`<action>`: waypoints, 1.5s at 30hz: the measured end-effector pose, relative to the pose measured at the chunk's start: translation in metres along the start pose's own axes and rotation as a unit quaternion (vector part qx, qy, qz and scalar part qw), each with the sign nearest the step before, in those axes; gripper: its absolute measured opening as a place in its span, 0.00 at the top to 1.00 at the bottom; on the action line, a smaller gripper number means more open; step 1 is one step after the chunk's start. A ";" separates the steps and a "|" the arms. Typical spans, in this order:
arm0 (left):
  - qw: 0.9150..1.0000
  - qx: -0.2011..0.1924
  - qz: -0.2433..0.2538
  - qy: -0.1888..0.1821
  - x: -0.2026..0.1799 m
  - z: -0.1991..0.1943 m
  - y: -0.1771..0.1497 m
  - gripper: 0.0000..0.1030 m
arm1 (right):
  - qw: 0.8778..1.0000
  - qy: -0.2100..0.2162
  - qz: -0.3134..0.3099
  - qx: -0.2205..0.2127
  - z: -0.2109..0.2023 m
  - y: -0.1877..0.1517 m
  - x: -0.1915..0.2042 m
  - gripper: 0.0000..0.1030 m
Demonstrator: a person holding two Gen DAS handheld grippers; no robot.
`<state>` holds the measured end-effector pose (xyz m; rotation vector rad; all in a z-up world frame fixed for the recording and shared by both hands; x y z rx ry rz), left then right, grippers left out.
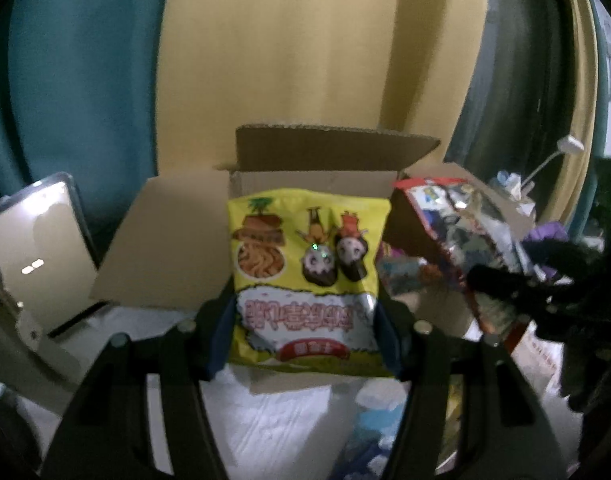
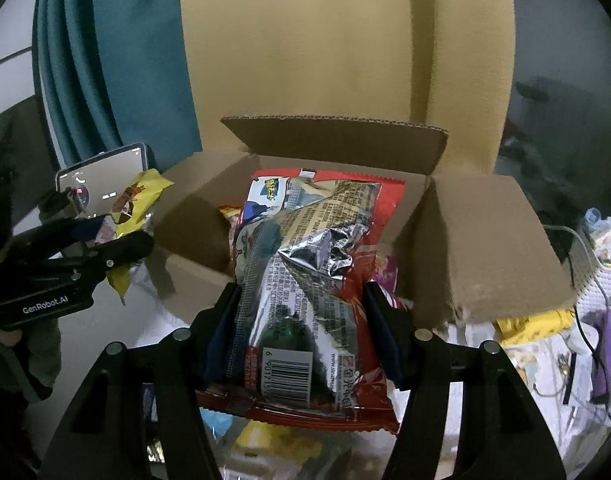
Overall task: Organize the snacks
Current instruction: 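Carry both bags into the cardboard box and open both grippers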
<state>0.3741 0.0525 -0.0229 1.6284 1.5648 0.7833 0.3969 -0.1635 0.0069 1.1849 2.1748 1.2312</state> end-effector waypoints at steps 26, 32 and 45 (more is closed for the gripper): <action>0.997 0.027 -0.074 0.019 0.029 0.069 0.039 0.19 | 0.997 0.028 0.076 0.019 0.093 0.066 -0.026 0.29; 0.997 0.021 -0.076 0.019 0.034 0.058 0.035 0.18 | 0.997 0.033 0.074 0.010 0.092 0.068 -0.019 0.20; 0.998 0.031 -0.043 0.022 0.020 0.046 0.014 0.18 | 0.993 0.009 0.092 0.070 0.097 0.020 -0.034 0.20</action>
Point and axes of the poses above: each gripper's, at about its wrist camera, not at the fingertips, and z roughly the way its jaws point, x to its left, y to its top, the point moved 3 cm from there along z, roughly the way its jaws point, and after that the axes turned 6 degrees about y, right-handed, at the moved point
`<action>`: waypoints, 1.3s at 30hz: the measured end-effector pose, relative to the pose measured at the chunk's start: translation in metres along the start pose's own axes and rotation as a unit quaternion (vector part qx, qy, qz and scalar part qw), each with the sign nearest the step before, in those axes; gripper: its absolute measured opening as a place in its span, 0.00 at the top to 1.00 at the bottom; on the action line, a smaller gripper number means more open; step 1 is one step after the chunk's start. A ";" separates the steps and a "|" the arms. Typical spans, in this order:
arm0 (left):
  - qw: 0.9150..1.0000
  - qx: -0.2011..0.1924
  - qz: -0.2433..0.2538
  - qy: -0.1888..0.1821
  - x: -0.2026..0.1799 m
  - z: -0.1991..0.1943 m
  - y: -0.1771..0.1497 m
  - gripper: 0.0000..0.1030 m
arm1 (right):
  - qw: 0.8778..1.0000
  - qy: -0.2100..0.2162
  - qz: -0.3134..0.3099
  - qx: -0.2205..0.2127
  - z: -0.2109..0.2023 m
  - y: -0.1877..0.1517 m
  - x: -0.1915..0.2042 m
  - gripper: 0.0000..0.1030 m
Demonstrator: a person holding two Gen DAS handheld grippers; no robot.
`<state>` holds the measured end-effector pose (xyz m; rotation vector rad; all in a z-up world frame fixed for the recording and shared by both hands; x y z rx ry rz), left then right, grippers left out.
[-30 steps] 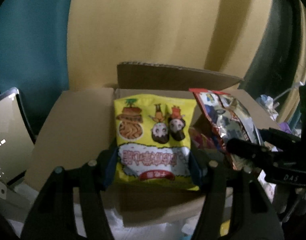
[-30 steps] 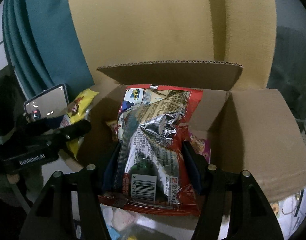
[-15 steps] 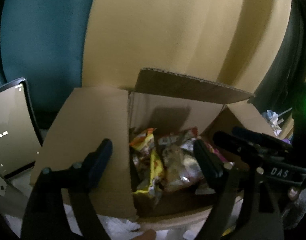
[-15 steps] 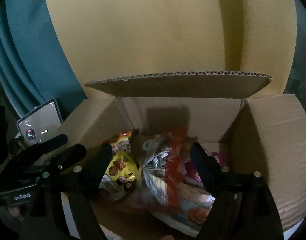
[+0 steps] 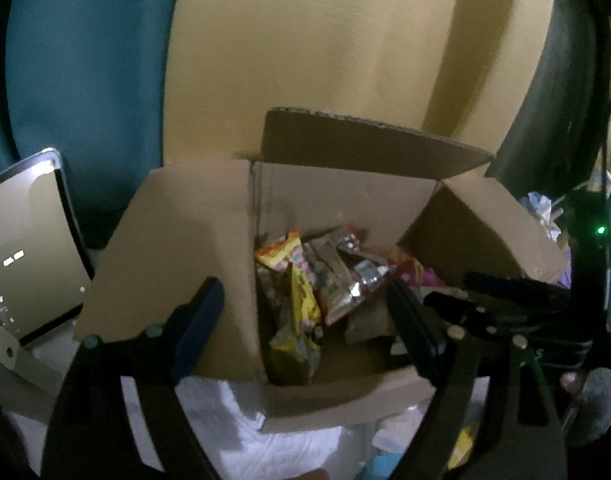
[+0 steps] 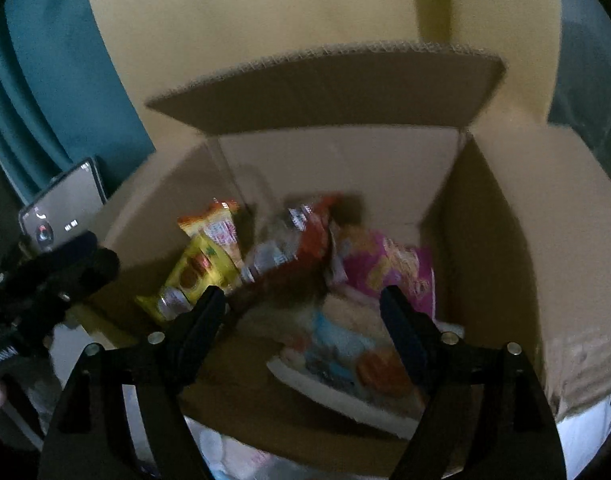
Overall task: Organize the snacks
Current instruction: 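Carry both bags into the cardboard box and open both grippers, then withdraw both grippers from the box toward the remaining snacks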
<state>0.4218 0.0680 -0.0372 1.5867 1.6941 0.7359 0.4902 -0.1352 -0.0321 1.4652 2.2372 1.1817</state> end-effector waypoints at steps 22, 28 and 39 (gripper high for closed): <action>1.000 -0.009 0.023 -0.017 -0.042 -0.070 -0.050 0.18 | 0.998 -0.030 -0.028 -0.045 -0.083 -0.044 0.011 0.20; 0.999 -0.006 0.027 -0.023 -0.057 -0.084 -0.067 0.18 | 0.998 -0.033 -0.031 -0.051 -0.107 -0.064 0.011 0.20; 0.999 0.017 0.026 -0.040 -0.097 -0.094 -0.104 0.18 | 0.998 -0.033 -0.015 -0.053 -0.144 -0.107 -0.017 0.20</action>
Point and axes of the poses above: each gripper's, at about its wrist camera, not at the fingertips, and z roughly the way its jaws point, x to its left, y to its top, the point moved 3 cm from there along z, roughly the way its jaws point, and after that the axes turned 6 degrees about y, right-handed, at the moved point
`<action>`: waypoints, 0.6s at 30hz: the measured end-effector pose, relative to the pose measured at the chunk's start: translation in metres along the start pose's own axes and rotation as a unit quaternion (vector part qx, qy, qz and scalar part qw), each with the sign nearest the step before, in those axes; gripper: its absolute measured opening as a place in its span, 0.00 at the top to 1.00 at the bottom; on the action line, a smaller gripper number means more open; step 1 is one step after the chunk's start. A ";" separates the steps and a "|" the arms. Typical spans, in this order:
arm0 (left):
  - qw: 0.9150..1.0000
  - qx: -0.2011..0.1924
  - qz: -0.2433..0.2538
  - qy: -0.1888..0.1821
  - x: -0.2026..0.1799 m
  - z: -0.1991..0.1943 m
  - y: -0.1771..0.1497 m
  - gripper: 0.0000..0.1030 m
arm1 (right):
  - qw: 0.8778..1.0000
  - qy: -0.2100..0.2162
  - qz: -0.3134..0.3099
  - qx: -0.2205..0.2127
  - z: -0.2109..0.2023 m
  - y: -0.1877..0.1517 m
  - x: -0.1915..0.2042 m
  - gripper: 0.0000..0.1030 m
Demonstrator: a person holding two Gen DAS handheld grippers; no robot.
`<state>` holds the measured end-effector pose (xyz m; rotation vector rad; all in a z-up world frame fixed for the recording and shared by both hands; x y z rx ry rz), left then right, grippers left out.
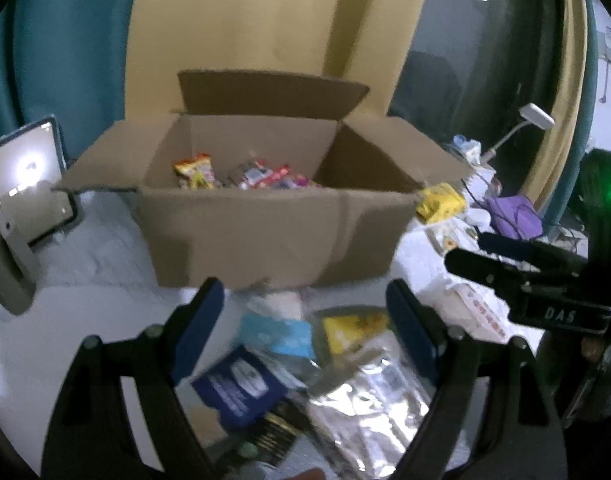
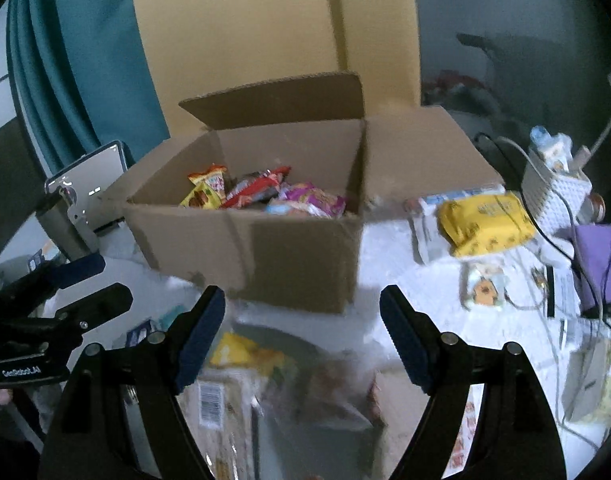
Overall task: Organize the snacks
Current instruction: 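Withdraw both grippers from the box toward the remaining snacks, then grasp the whole-wheat toast bag with the right gripper while the left grasps a clear bread pack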
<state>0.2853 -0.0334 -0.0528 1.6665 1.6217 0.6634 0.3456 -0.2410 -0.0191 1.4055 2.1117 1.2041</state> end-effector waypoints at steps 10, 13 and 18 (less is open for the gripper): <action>0.998 0.054 -0.018 0.010 -0.032 0.007 -0.051 0.18 | 0.999 -0.012 0.008 0.028 -0.011 -0.055 -0.041 0.20; 0.997 0.070 -0.015 0.014 -0.041 0.008 -0.067 0.11 | 0.999 -0.017 0.014 0.039 -0.014 -0.074 -0.057 0.19; 0.996 0.091 -0.012 0.017 -0.057 0.012 -0.087 0.10 | 0.998 -0.023 0.022 0.056 -0.016 -0.097 -0.080 0.19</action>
Point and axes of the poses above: each gripper's, at about its wrist camera, not at the fingertips, and z roughly the way its jaws point, x to its left, y to its top, the point moved 3 cm from there along z, roughly the way its jaws point, and after that the axes turned 6 degrees about y, right-handed, at the moved point
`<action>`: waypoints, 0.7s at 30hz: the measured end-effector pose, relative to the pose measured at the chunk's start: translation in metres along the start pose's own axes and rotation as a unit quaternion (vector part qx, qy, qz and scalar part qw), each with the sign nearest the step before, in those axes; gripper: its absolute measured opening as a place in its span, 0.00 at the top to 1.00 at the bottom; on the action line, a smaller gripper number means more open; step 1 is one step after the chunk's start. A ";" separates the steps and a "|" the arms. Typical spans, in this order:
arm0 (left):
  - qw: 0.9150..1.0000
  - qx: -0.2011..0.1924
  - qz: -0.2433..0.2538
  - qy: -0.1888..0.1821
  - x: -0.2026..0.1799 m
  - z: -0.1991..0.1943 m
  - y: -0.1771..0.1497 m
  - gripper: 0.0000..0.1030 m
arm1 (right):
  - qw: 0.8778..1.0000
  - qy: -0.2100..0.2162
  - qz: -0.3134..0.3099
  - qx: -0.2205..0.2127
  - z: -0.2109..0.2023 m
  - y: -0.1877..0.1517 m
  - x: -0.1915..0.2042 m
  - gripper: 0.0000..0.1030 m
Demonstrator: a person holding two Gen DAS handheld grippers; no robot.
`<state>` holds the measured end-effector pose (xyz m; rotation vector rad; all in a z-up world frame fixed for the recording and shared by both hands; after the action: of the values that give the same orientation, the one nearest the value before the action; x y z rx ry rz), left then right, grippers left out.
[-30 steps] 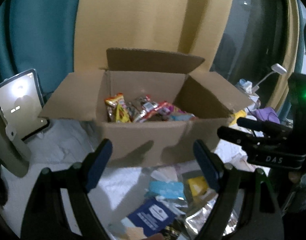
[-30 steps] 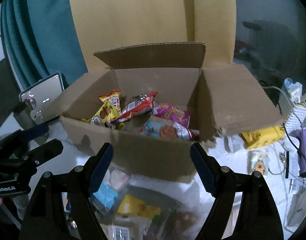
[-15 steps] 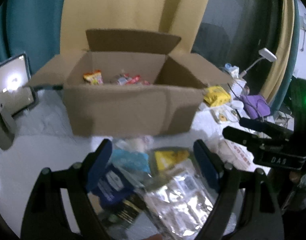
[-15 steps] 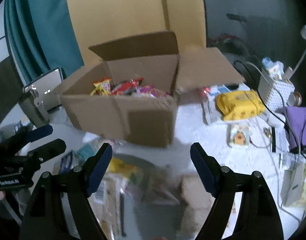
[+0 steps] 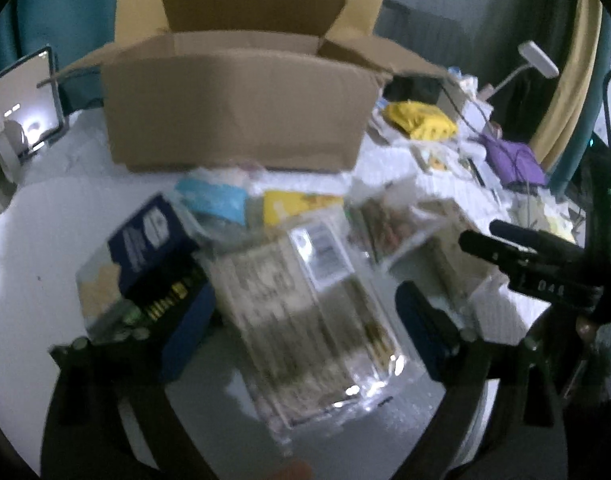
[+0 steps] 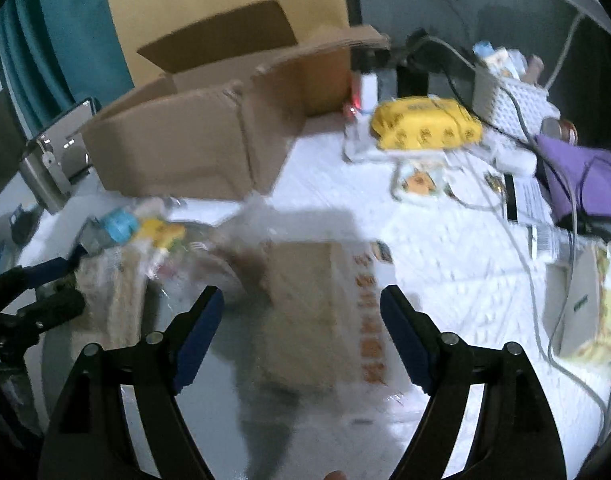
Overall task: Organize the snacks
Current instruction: 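Grasp the whole-wheat toast bag with the right gripper while the left grasps a clear bread pack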
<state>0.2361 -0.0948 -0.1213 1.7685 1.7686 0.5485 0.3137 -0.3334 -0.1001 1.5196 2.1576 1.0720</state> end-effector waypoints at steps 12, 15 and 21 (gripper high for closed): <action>0.998 0.057 0.024 0.017 -0.018 0.033 -0.022 0.03 | 1.000 0.003 -0.001 0.014 0.012 -0.026 -0.013 0.10; 0.997 0.066 0.026 0.016 -0.017 0.036 -0.024 0.03 | 1.000 -0.002 -0.015 0.023 0.017 -0.028 -0.008 0.07; 0.997 0.068 0.036 0.011 -0.016 0.035 -0.026 0.03 | 0.999 -0.008 0.005 0.036 0.024 -0.027 -0.017 0.05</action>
<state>0.2384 -0.1152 -0.1631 1.9323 1.8010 0.4883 0.3166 -0.3436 -0.1386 1.5665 2.2017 0.9920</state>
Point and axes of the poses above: each gripper's, at about its wrist camera, not at the fingertips, and z roughly the way its jaws point, x to its left, y to its top, the point moved 3 cm from there along z, roughly the way its jaws point, and after that the axes turned 6 degrees about y, right-handed, at the moved point
